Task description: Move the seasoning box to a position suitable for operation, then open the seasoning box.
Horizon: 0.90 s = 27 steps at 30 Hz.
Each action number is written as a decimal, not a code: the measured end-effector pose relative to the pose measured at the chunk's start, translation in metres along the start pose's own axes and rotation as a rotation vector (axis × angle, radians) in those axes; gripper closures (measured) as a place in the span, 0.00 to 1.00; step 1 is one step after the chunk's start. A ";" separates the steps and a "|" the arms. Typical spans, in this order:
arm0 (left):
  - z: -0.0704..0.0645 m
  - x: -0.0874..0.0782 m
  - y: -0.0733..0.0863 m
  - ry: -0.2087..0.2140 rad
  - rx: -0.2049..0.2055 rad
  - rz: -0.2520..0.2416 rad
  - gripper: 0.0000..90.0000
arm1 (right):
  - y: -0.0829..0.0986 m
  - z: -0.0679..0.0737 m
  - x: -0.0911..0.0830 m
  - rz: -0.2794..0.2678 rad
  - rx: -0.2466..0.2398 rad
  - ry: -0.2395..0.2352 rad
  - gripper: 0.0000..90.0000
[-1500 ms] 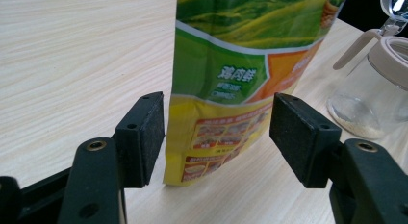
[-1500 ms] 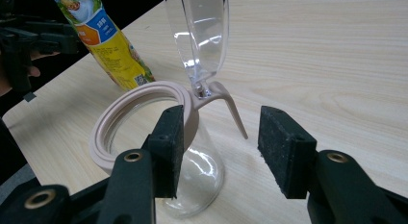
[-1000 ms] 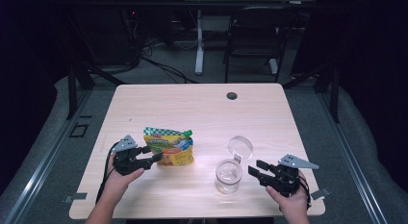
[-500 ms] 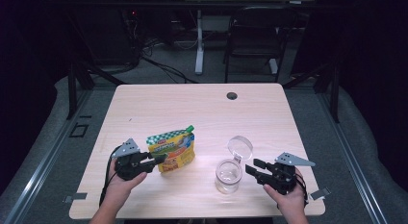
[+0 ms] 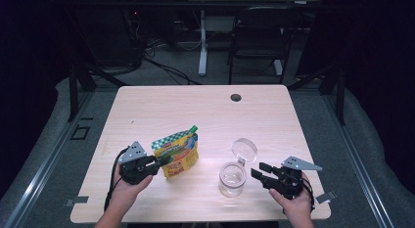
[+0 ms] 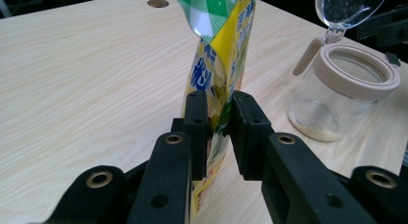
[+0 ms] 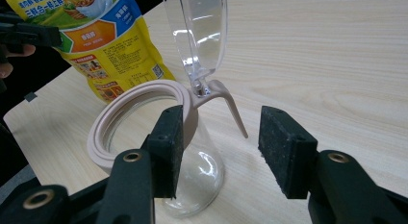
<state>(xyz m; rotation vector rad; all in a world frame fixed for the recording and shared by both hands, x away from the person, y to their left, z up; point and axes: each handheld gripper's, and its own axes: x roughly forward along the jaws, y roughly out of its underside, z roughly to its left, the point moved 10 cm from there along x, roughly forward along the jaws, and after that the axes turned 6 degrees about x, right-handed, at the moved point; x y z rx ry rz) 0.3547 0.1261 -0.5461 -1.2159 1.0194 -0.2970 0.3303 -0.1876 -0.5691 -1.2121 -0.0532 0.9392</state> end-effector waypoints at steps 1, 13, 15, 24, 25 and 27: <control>0.000 0.000 0.000 0.000 0.000 0.000 0.88 | 0.000 0.000 0.000 0.000 0.000 0.000 0.57; -0.005 -0.016 0.008 -0.011 -0.005 0.006 0.89 | -0.002 0.003 0.003 0.008 -0.010 -0.023 0.57; -0.006 -0.018 0.009 -0.012 -0.015 0.001 0.89 | -0.003 0.004 0.006 0.006 -0.006 -0.029 0.57; -0.002 -0.018 0.013 -0.027 -0.047 -0.015 0.72 | -0.006 0.004 0.009 0.002 -0.007 -0.039 0.56; -0.002 -0.018 0.013 -0.027 -0.047 -0.015 0.70 | -0.006 0.004 0.009 0.004 -0.008 -0.041 0.56; 0.000 -0.017 0.017 -0.034 -0.055 -0.005 0.66 | -0.007 0.006 0.011 0.004 -0.007 -0.043 0.56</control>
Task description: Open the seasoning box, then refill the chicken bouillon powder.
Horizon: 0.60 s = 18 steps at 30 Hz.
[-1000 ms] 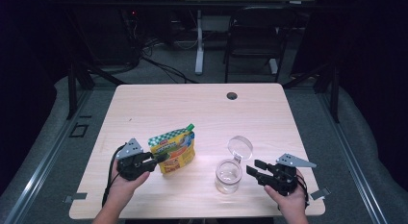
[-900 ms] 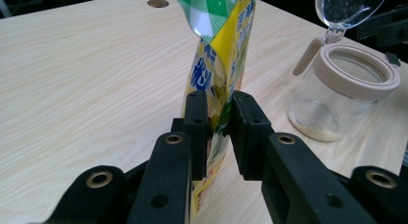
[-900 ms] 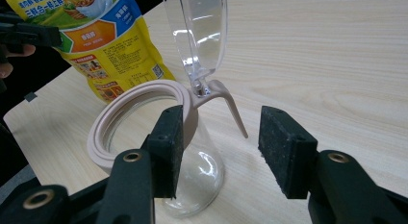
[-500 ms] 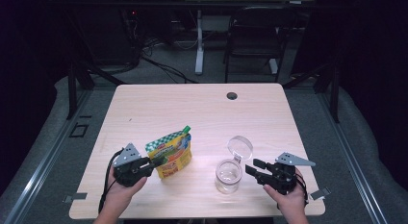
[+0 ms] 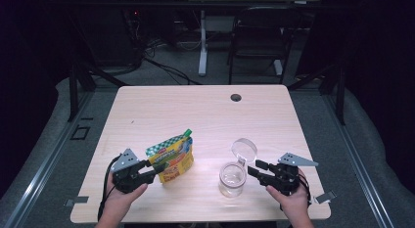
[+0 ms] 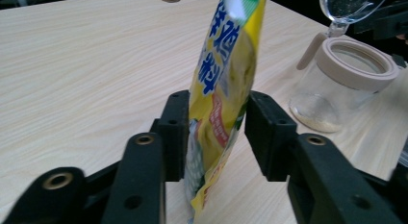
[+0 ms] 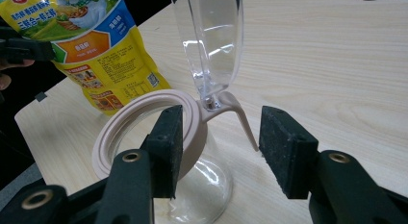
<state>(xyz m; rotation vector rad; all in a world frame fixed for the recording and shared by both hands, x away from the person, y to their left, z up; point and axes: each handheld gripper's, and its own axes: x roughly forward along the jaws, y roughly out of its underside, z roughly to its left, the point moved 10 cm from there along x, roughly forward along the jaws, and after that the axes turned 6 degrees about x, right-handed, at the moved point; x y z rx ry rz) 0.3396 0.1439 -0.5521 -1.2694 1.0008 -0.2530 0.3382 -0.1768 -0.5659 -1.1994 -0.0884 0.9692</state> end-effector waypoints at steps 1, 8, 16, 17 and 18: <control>0.001 0.000 0.001 -0.001 -0.003 0.000 0.64 | 0.000 0.000 0.000 0.003 -0.004 -0.003 0.56; 0.001 0.003 0.005 0.025 -0.032 0.006 0.63 | 0.000 0.000 0.002 0.005 -0.004 -0.003 0.56; -0.001 0.010 0.010 0.047 -0.047 0.021 0.63 | 0.000 -0.001 0.002 0.003 -0.003 -0.003 0.56; -0.001 0.012 0.011 0.054 -0.054 0.023 0.62 | 0.000 -0.001 0.002 0.006 -0.006 -0.002 0.56; -0.001 0.012 0.011 0.054 -0.054 0.023 0.62 | 0.000 -0.001 0.002 0.006 -0.005 -0.003 0.56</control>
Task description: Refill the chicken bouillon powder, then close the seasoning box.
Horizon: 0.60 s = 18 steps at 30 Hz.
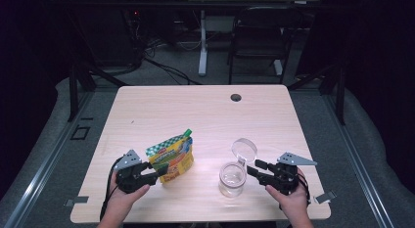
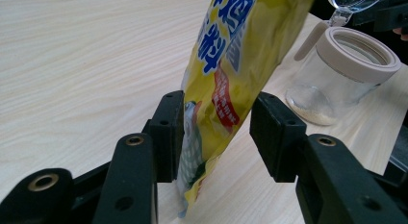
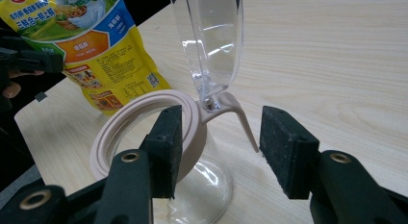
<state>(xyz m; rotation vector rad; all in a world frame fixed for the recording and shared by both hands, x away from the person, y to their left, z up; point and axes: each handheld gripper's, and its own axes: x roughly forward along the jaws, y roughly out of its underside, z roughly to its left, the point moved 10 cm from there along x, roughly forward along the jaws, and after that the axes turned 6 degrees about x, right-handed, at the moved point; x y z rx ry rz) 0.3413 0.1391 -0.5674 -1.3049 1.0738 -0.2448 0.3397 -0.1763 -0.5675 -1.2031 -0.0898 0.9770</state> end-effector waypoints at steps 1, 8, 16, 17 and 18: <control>0.000 0.001 0.002 0.009 -0.011 0.006 0.62 | 0.000 0.000 0.000 -0.001 0.001 0.000 0.56; 0.002 0.008 0.007 0.033 -0.045 0.022 0.59 | 0.000 0.000 0.000 -0.002 0.005 0.006 0.55; 0.001 0.014 0.011 0.049 -0.053 0.035 0.55 | 0.001 -0.001 0.000 0.000 0.004 0.006 0.55; 0.001 0.016 0.013 0.057 -0.060 0.041 0.55 | 0.002 -0.001 0.000 0.005 0.005 0.006 0.55; 0.001 0.017 0.014 0.061 -0.067 0.042 0.54 | 0.002 -0.001 -0.001 0.005 0.006 0.006 0.55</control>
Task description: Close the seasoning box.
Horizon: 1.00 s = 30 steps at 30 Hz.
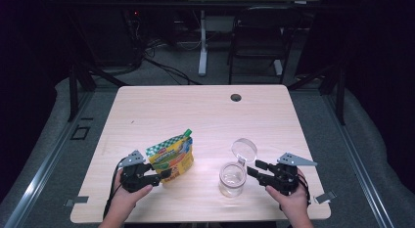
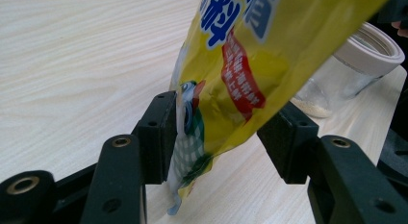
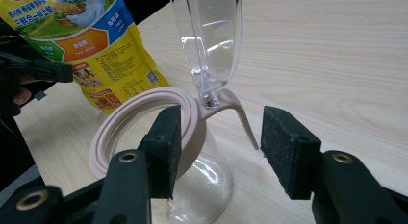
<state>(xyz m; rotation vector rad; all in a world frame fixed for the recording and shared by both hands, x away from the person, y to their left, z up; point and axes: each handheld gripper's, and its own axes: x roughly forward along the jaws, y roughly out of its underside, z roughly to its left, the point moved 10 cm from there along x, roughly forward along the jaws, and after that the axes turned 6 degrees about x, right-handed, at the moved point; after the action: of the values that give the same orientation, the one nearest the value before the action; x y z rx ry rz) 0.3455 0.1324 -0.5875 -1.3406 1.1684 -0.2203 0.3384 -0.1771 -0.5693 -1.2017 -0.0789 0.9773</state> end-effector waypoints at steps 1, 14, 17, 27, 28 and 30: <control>0.000 0.001 0.001 0.003 -0.005 0.001 0.54 | 0.000 0.000 0.000 -0.001 -0.001 0.001 0.54; 0.004 0.007 0.009 0.019 -0.036 0.030 0.53 | -0.001 0.001 0.001 -0.005 -0.003 -0.003 0.54; 0.004 0.008 0.011 0.025 -0.049 0.035 0.52 | -0.001 0.001 0.001 -0.005 -0.002 -0.003 0.54; 0.004 0.016 0.014 0.028 -0.041 0.050 0.50 | 0.000 0.001 0.001 -0.001 -0.005 -0.003 0.54; 0.004 0.017 0.014 0.027 -0.044 0.048 0.50 | 0.000 0.001 0.001 -0.001 -0.006 -0.003 0.54; 0.004 0.018 0.015 0.028 -0.042 0.060 0.49 | 0.000 0.002 0.001 -0.002 -0.005 -0.005 0.54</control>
<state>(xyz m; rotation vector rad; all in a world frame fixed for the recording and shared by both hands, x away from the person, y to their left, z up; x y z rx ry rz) 0.3493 0.1264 -0.6104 -1.3406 1.2407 -0.1725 0.3377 -0.1755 -0.5691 -1.2030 -0.0866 0.9794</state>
